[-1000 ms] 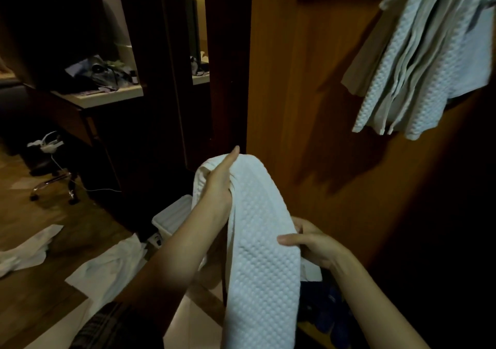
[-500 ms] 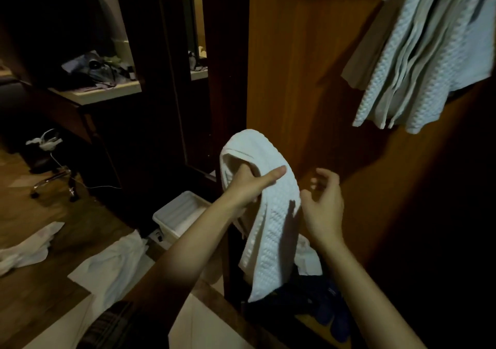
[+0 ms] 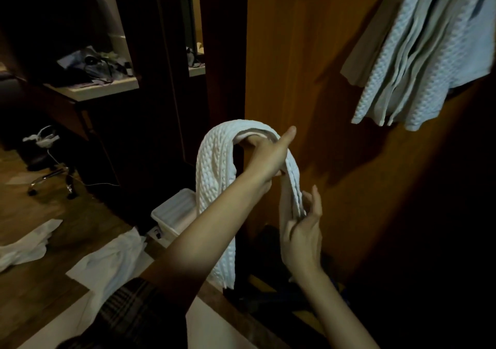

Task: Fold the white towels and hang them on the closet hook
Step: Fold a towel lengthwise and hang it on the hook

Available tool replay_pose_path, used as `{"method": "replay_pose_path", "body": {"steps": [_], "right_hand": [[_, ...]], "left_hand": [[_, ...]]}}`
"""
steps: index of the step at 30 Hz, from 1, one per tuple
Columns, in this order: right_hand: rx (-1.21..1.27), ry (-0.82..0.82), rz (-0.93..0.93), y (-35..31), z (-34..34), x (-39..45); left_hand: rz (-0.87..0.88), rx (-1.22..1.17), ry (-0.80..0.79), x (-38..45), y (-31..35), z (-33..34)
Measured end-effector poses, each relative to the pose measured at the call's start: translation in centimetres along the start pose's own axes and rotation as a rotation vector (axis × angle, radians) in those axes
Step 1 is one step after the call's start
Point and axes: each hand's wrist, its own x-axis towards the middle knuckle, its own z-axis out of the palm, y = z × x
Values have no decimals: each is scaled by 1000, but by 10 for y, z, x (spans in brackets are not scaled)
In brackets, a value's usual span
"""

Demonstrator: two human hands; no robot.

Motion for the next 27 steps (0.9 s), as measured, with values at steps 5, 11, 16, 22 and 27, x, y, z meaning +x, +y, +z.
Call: {"method": "replay_pose_path", "body": {"steps": [5, 11, 16, 22, 27], "right_hand": [[-305, -239, -125, 44, -21, 17], [-478, 145, -172, 30, -13, 19], [-493, 268, 15, 14, -10, 28], [-735, 154, -204, 25, -8, 33], [-814, 233, -460, 52, -6, 16]], "left_hand": [[-22, 26, 70, 4, -4, -14], [-24, 22, 102, 4, -1, -10], [-33, 148, 118, 7, -2, -9], [-60, -85, 153, 6, 9, -9], [-78, -159, 239, 15, 8, -22]]}}
